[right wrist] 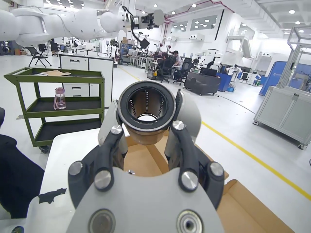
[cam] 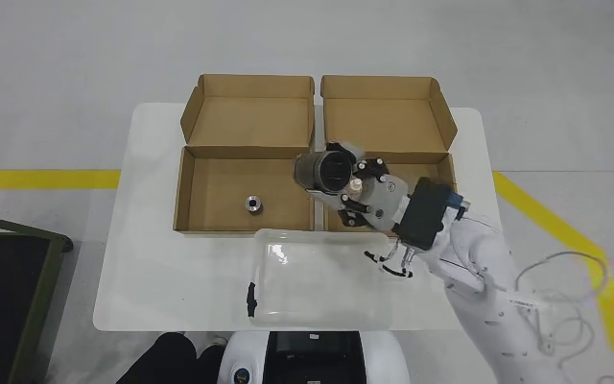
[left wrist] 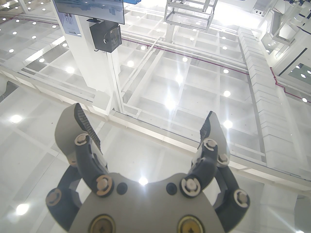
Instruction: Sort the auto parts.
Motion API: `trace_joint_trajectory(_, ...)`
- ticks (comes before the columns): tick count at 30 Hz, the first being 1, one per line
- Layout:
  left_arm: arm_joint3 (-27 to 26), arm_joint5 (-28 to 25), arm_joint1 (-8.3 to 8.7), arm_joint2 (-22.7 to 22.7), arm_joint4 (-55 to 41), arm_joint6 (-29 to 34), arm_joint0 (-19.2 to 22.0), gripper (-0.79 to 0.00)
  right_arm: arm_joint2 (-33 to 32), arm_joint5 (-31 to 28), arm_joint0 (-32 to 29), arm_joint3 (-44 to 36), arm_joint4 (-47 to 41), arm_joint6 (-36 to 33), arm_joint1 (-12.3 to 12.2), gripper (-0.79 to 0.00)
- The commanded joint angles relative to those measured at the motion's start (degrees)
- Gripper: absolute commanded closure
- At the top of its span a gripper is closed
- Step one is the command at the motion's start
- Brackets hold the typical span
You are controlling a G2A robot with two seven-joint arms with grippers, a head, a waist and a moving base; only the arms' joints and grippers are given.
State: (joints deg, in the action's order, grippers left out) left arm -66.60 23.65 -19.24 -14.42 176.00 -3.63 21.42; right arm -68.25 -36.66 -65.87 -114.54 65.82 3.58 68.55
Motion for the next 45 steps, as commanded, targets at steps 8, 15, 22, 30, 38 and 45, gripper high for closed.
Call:
trace_joint_trajectory(8, 0.0, 0.0, 0.0, 0.0, 0.0, 0.0, 0.0, -0.785, 5.2, 2.8, 3.1, 8.2, 1.7, -4.8, 0.8, 0.0)
trace_joint_trajectory(15, 0.0, 0.0, 0.0, 0.0, 0.0, 0.0, 0.0, -0.785, 9.5, 3.8, 6.6, 13.3, 4.2, -9.1, 1.6, 0.0)
trace_joint_trajectory(22, 0.0, 0.0, 0.0, 0.0, 0.0, 0.0, 0.0, -0.785, 14.6, 4.4, 10.7, 19.2, 4.6, -12.0, 2.9, 0.0)
trace_joint_trajectory(30, 0.0, 0.0, 0.0, 0.0, 0.0, 0.0, 0.0, -0.785, 19.7, 5.3, 15.9, 26.2, 5.4, -15.5, 4.7, 0.0)
trace_joint_trajectory(38, 0.0, 0.0, 0.0, 0.0, 0.0, 0.0, 0.0, -0.785, 23.8, 5.0, 20.8, 32.3, 5.1, -19.4, 6.6, 0.0)
trace_joint_trajectory(45, 0.0, 0.0, 0.0, 0.0, 0.0, 0.0, 0.0, -0.785, 27.5, 6.1, 24.3, 39.2, 3.1, -21.6, 8.8, 0.0)
